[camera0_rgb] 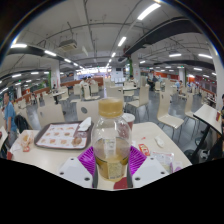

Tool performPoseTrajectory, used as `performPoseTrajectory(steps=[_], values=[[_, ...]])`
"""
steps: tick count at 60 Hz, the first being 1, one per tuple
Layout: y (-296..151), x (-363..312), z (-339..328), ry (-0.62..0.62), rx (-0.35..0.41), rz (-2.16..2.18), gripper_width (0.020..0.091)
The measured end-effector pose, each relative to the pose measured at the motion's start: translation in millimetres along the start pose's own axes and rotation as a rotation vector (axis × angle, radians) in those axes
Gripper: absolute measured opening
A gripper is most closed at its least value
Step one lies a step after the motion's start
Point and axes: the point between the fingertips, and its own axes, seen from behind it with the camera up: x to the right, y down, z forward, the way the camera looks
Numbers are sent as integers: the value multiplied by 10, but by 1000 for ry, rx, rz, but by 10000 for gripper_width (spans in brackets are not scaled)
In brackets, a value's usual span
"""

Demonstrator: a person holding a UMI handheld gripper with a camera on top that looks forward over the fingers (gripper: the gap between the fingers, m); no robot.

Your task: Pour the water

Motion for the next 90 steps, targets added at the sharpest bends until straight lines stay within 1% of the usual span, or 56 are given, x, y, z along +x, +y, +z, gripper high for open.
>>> performPoseTrajectory(steps=[8,16,18,20,22,28,31,33,34,35,39,41,42,44,46,50,57,62,73,79,85,90], values=[[536,325,131,9,-58,-18,382],[934,443,172,1,-91,-28,387],[1048,412,216,2,-103,-30,404],[1004,414,200,-3,-56,-39,403],[1041,402,184,-3,-57,-52,410],[1034,401,171,15,-35,-70,471],[1053,412,160,26,-46,-52,503],[1080,437,166,37,-73,-45,543],[1103,449,162,43,-89,-44,582],[1126,456,153,46,-103,-42,630],[1178,473,56,60,-143,-30,867],[1180,484,-22,72,-161,-25,828],[1193,498,-29,79,-170,-21,821],[1197,495,-142,93,-188,-17,828],[1186,480,-249,104,-200,-14,852],[1149,421,-487,112,-232,-14,843],[1131,208,-1009,124,-300,-6,848],[1099,31,-1379,128,-323,-14,851],[965,-286,-2048,118,-324,-32,848],[917,-394,-2254,108,-312,-48,850],[909,-501,-2408,85,-317,-59,848],[888,-540,-2486,77,-298,-76,847]])
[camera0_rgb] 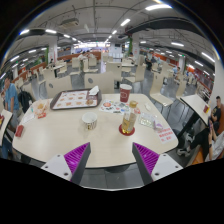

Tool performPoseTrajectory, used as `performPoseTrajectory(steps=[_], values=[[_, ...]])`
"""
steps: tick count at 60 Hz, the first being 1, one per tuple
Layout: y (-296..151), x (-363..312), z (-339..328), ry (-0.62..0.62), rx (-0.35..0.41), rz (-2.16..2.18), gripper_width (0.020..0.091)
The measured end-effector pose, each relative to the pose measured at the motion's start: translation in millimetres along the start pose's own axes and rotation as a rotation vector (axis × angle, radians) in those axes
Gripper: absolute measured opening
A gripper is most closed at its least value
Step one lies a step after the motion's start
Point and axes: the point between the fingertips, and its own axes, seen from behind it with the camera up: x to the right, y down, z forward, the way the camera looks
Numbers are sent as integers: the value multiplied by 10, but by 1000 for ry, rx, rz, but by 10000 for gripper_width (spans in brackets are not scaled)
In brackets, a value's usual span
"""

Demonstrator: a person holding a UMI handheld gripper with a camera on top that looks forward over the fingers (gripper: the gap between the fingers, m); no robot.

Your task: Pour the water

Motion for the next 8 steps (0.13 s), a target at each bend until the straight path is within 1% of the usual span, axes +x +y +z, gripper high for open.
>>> performPoseTrajectory(steps=[8], values=[[85,-27,-54,-5,-10,-20,851]])
